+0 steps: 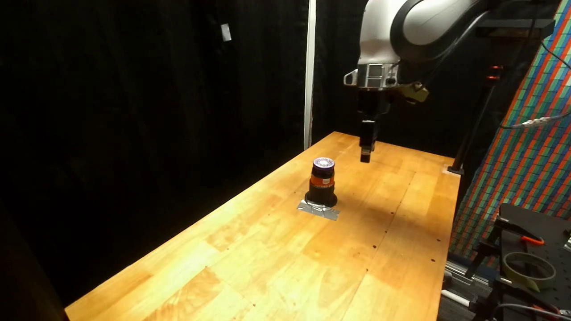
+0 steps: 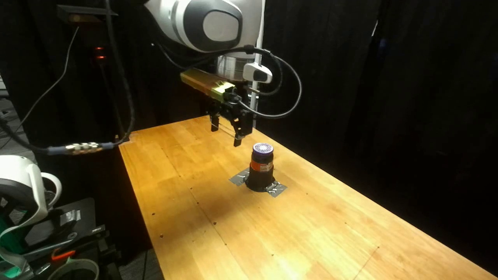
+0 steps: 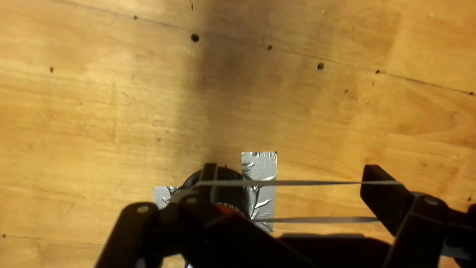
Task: Put the elastic around the bottle
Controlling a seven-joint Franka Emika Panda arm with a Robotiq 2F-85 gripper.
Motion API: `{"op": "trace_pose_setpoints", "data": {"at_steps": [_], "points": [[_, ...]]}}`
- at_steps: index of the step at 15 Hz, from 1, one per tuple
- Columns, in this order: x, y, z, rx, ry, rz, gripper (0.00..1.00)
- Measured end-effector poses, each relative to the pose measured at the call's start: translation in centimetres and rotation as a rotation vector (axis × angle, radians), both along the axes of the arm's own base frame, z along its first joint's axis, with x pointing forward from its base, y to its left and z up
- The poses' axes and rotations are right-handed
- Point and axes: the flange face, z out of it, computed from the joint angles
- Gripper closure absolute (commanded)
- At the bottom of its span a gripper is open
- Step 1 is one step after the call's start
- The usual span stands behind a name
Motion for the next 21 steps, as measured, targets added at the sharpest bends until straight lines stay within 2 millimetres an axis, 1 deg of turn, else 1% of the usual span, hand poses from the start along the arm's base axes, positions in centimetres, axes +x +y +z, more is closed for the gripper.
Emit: {"op": "trace_pose_setpoints", "data": {"at_steps": [2, 4, 6, 8, 11, 14, 21], "points": [[3.3, 0.5, -1.2, 0.006, -0.010, 0.011, 0.00], [6.1, 0.9, -2.2, 0.012, -0.021, 0.014, 0.00], [8.3, 1.2, -3.2, 0.019, -0.031, 0.012, 0.00], [9.8, 1.4, -4.0, 0.024, -0.041, 0.011, 0.00], [11.3, 1.5, -5.1, 0.018, -0.051, 0.016, 0.00], [12.2, 1.5, -5.9, -0.001, -0.059, 0.027, 0.00], [13.0, 1.6, -6.9, -0.082, -0.070, 0.058, 0.00]]}}
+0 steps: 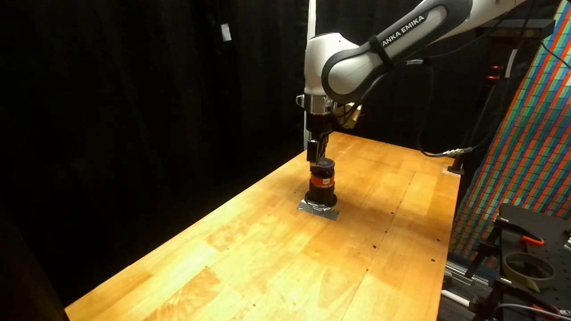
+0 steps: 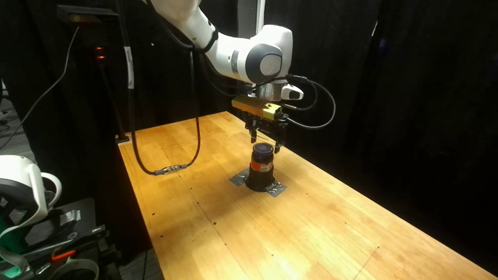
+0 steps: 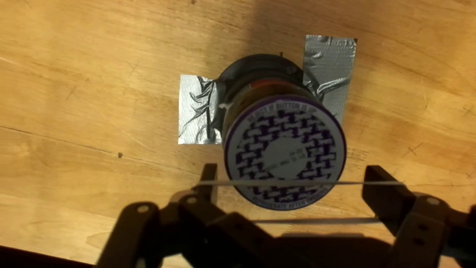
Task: Put the elastic around the bottle
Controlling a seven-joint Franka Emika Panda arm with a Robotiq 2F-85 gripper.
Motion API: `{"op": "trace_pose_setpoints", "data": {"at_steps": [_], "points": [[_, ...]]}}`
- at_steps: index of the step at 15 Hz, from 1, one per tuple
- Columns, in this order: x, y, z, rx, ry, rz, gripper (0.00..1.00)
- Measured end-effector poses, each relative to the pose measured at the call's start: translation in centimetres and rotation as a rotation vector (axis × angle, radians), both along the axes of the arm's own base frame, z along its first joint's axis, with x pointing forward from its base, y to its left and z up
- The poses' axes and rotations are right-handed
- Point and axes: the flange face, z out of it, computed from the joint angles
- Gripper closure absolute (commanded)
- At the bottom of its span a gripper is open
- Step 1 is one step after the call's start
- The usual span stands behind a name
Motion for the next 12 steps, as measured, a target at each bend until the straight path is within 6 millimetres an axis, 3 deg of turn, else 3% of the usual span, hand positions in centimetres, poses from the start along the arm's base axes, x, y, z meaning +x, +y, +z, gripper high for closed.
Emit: {"op": "trace_pose_setpoints", "data": {"at_steps": [12], "points": [[0.6, -0.6, -1.7, -0.044, 0.009, 0.019, 0.00]]}}
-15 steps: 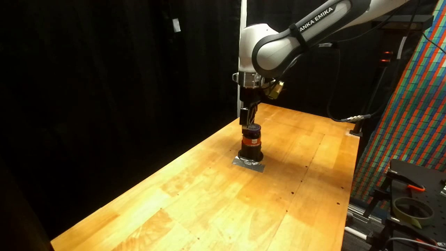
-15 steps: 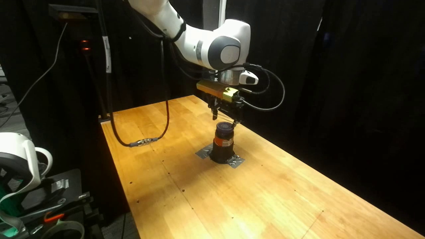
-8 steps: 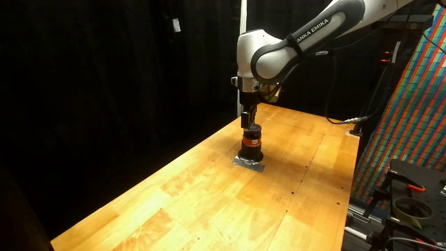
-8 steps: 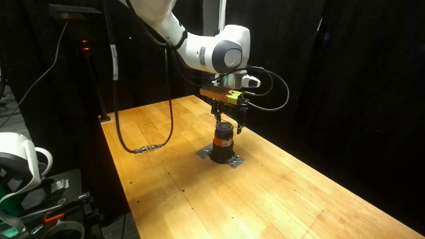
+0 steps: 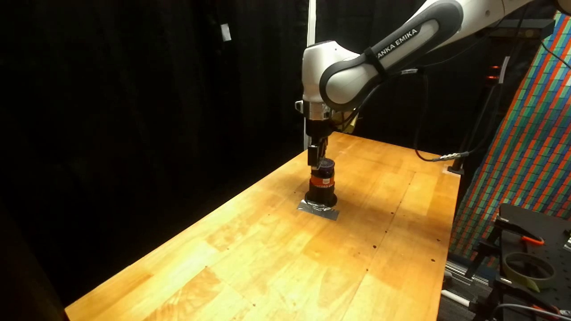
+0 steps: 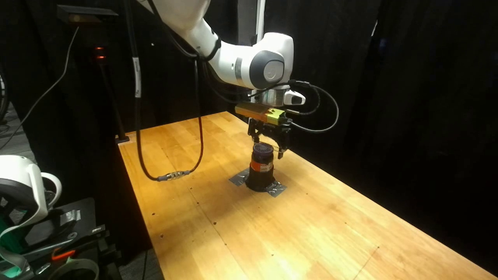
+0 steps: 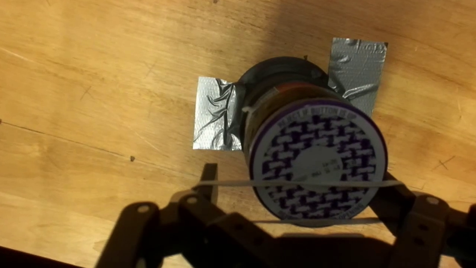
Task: Put the elastic around the bottle
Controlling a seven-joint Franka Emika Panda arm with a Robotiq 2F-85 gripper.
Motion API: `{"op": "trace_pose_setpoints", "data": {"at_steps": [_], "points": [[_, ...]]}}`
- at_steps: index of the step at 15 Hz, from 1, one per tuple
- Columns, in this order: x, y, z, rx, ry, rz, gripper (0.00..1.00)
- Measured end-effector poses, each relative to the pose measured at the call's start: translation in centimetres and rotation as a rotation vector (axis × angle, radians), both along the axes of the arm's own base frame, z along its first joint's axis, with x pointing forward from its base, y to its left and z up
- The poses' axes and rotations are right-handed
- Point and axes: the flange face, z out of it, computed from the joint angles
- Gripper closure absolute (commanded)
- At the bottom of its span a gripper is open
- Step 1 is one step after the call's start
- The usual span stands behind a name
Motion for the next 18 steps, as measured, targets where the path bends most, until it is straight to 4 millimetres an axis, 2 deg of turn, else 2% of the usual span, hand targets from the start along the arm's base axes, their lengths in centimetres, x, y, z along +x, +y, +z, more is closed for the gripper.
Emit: {"op": "trace_pose_setpoints", "data": {"at_steps": [7, 15, 18], "points": [[0.4, -0.1, -0.7, 0.008, 0.002, -0.026, 0.00], [1.2, -1.5, -1.9, 0.068, -0.027, -0.157, 0.00], [0.9, -1.3, -2.1, 0.057, -0.006, -0.176, 0.00]]}}
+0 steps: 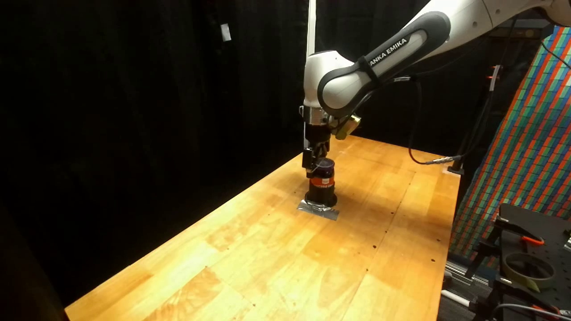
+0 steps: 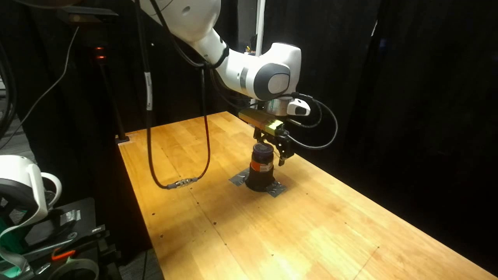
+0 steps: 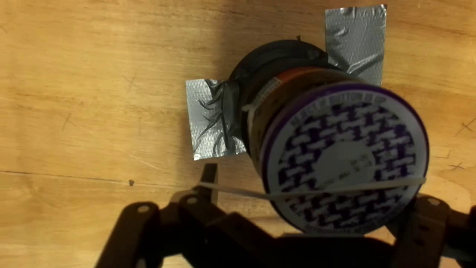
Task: Put the elastic around the bottle
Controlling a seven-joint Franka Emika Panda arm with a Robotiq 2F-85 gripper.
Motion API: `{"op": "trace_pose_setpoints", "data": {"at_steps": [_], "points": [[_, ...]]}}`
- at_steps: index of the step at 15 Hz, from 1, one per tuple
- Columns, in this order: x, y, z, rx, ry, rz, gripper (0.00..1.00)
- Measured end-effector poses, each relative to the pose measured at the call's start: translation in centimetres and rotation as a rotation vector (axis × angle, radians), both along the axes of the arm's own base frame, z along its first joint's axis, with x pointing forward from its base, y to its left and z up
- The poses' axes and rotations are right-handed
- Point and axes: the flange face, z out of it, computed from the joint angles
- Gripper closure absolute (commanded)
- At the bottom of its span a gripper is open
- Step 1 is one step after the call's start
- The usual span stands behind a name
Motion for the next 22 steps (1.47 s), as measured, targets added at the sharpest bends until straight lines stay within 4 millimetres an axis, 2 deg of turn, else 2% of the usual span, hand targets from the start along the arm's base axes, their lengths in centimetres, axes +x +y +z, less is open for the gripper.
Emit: {"op": "trace_pose_setpoints", "data": {"at_steps": [5, 9, 10, 11, 13, 16, 19, 21, 22], "points": [[-1.7, 1.5, 0.6, -0.071, 0.037, -0.017, 0.00], [-5.4, 2.4, 1.8, -0.112, 0.061, -0.032, 0.00], [-6.6, 2.4, 2.1, -0.113, 0.067, -0.030, 0.04], [-7.6, 2.5, 2.4, -0.111, 0.065, -0.026, 0.27], [-9.6, 2.4, 2.8, -0.100, 0.037, -0.019, 0.29], [-12.0, 2.3, 3.0, -0.062, -0.089, -0.004, 0.53], [-14.8, 2.2, 2.2, -0.032, -0.242, 0.004, 0.77], [-16.9, 2.1, 1.2, -0.023, -0.337, 0.013, 0.88], [-17.9, 1.9, 0.6, -0.020, -0.381, 0.015, 0.91]]}}
